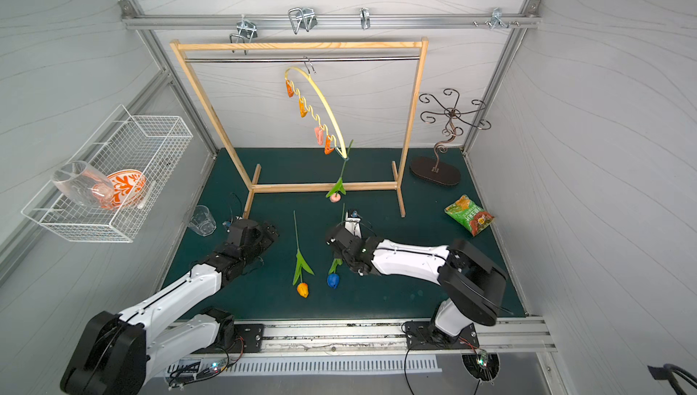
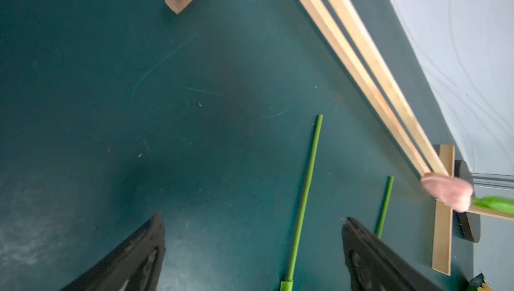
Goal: Dry the flowers on a clothes hanger
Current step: Pick up the flower at the center of the board.
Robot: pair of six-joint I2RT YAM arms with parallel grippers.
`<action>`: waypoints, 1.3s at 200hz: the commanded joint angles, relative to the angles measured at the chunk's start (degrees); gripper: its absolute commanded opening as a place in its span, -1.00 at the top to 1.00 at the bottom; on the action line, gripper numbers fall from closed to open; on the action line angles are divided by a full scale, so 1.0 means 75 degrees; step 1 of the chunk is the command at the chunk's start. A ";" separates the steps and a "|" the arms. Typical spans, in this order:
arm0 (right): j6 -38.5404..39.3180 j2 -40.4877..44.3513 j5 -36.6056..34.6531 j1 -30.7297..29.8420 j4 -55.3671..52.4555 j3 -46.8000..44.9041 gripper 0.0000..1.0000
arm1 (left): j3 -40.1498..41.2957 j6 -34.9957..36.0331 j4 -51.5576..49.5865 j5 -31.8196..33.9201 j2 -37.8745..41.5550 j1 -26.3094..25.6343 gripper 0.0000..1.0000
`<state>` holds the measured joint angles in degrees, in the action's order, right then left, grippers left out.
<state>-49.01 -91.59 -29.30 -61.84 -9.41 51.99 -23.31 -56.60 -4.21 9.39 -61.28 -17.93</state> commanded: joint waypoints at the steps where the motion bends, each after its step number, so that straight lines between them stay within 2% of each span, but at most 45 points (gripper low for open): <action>1: 0.0513 -0.0750 0.0219 0.0057 -0.0460 0.0876 0.16 | -0.0683 0.0164 0.0048 -0.0537 -0.0453 0.0024 -0.99; 18: 0.0706 -0.1440 0.0515 0.0178 -0.0711 0.1463 0.17 | -0.1107 0.0515 -0.0378 -0.0830 -0.0727 0.0024 -0.99; 38: 0.0618 -0.1848 0.0616 0.0326 -0.0801 0.1749 0.18 | -0.1148 0.0495 -0.0369 -0.0887 -0.0871 0.0024 -0.99; 120: 0.0440 -0.2152 0.1021 0.0721 -0.0424 0.1407 0.17 | -0.0923 0.0398 -0.0112 -0.0864 -0.0666 0.0024 -0.99; 169: 0.0360 -0.2496 0.1093 0.0792 -0.0296 0.1400 0.28 | -0.0924 0.0420 -0.0125 -0.0877 -0.0683 0.0024 -0.99; 223: 0.0041 -0.2336 0.0917 0.0702 -0.0462 0.1363 0.60 | -0.0923 0.0433 -0.0142 -0.0855 -0.0613 0.0024 -0.99; 260: -0.0033 -0.1693 0.0264 0.0468 -0.0758 0.1266 0.96 | -0.0848 0.0433 -0.0110 -0.0754 -0.0445 0.0024 -0.99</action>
<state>-48.14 -107.98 -23.94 -56.93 -11.35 62.54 -29.98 -54.19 -6.61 2.96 -66.17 -17.93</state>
